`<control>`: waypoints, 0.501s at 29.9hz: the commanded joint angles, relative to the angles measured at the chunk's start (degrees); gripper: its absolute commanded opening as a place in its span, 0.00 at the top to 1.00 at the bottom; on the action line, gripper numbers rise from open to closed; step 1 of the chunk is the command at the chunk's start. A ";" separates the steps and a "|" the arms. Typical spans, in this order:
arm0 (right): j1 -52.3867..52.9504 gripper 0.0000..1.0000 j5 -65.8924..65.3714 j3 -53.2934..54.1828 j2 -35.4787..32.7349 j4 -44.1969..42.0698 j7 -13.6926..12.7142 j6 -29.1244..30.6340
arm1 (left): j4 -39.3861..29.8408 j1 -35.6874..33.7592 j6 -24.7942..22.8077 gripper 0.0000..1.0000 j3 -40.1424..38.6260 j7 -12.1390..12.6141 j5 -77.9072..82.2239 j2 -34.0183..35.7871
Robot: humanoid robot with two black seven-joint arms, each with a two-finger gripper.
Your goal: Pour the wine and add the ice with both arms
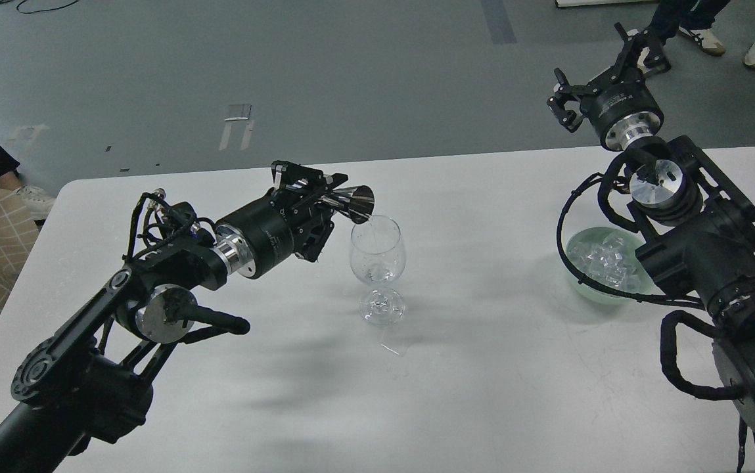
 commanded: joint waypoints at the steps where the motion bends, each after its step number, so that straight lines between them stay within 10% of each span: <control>1: 0.00 0.00 0.00 0.00 0.00 0.00 0.00 -0.02 | 0.14 -0.39 -0.09 1.00 0.35 0.26 1.17 0.93; 15: 0.09 0.00 0.00 0.00 0.00 -0.09 0.00 -0.02 | -0.04 -1.18 -1.49 1.00 1.67 1.14 2.05 3.74</control>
